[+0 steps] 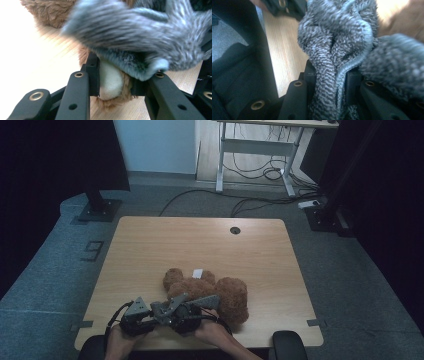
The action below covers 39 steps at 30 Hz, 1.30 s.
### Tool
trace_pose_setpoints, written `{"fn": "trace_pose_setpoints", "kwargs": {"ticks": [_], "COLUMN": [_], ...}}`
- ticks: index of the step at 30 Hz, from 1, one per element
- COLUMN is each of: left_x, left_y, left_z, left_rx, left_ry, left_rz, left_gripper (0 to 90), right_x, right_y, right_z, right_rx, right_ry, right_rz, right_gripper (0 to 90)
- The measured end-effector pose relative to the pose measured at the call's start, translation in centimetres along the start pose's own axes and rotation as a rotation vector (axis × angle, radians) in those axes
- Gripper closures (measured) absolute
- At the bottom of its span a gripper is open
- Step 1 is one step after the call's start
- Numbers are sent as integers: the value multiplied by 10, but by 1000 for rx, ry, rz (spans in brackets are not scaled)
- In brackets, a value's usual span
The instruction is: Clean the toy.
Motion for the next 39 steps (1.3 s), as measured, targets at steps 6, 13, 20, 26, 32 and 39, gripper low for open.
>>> {"fn": "trace_pose_setpoints", "kwargs": {"ticks": [6, 13, 20, 26, 32, 39], "left_x": [-1, -1, 2, 4, 4, 5], "left_y": [0, -2, -2, -2, -3, -3], "left_z": [0, 0, 1, 2, 2, 2], "left_rx": [-6, -15, -3, 13, 25, 21], "left_ry": [8, 15, -4, -11, -13, -13], "left_rz": [8, 23, 4, -6, -18, -14], "left_gripper": [656, 650, 630, 584, 537, 530], "right_x": [3, -15, -66, -110, -147, -179], "right_y": [-1, 4, 13, 34, 58, 82], "right_z": [13, 24, 12, 10, 16, 33], "right_rx": [9, 11, -4, 23, 65, 136], "right_ry": [-25, -20, 75, 145, 188, 223], "right_rz": [-13, -25, 14, 98, 187, 273], "right_gripper": [705, 703, 703, 705, 710, 714]}}
Point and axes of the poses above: each handheld gripper's, and its own axes: x roughly forward along the jaws, z roughly out of its underside, y roughly to its right, the point moved 6 cm from there along x, roughly forward along the jaws, and after that the axes turned 1 degree about -y, right-handed, at the moved point
